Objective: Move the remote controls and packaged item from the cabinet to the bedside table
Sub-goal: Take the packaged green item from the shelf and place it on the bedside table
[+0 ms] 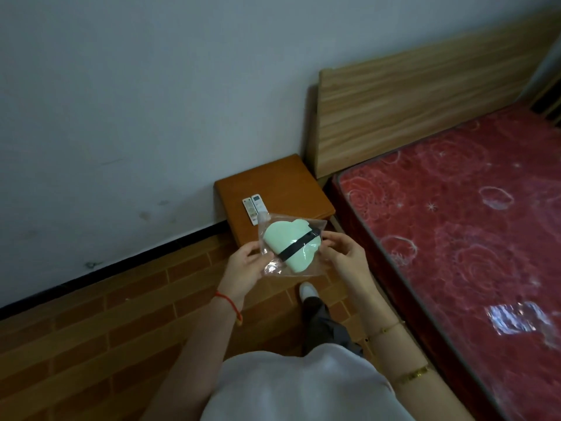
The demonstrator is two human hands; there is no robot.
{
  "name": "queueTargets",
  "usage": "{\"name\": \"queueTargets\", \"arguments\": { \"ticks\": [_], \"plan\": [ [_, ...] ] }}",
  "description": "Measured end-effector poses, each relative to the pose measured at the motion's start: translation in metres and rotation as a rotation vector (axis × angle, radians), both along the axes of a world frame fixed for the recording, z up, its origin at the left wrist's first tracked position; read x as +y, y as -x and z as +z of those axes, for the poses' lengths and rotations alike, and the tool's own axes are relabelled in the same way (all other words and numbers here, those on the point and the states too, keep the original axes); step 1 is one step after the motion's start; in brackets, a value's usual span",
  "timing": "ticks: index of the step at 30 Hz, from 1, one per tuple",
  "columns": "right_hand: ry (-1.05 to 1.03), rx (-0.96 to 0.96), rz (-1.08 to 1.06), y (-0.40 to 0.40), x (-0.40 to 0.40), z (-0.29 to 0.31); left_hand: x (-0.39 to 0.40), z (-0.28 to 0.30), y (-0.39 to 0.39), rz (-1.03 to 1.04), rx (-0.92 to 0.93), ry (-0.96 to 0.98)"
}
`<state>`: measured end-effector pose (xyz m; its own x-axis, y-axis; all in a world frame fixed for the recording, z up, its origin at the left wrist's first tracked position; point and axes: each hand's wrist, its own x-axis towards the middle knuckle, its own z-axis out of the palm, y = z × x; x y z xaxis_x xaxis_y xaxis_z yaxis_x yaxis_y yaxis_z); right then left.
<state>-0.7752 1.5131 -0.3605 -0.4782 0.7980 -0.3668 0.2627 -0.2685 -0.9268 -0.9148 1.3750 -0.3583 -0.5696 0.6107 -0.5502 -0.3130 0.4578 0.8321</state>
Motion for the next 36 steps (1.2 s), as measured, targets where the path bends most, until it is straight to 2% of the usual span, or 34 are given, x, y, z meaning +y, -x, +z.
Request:
{"name": "queueTargets", "arguments": {
  "ticks": [9, 16, 21, 26, 36],
  "plan": [
    [0.072, -0.051, 0.216, 0.095, 0.153, -0.023, 0.126, -0.024, 0.061, 0.224, -0.024, 0.013],
    [0.104, -0.175, 0.278, 0.176, 0.247, -0.071, 0.215, -0.069, 0.118, 0.397, -0.061, 0.130],
    [0.155, -0.316, 0.277, 0.222, 0.288, -0.132, 0.257, -0.118, 0.158, 0.414, -0.095, 0.233],
    [0.231, -0.379, 0.271, 0.253, 0.314, -0.204, 0.288, -0.186, 0.194, 0.385, -0.143, 0.282],
    [0.200, -0.477, 0.351, 0.302, 0.344, -0.356, 0.326, -0.332, 0.238, 0.425, -0.162, 0.356]
  ]
}}
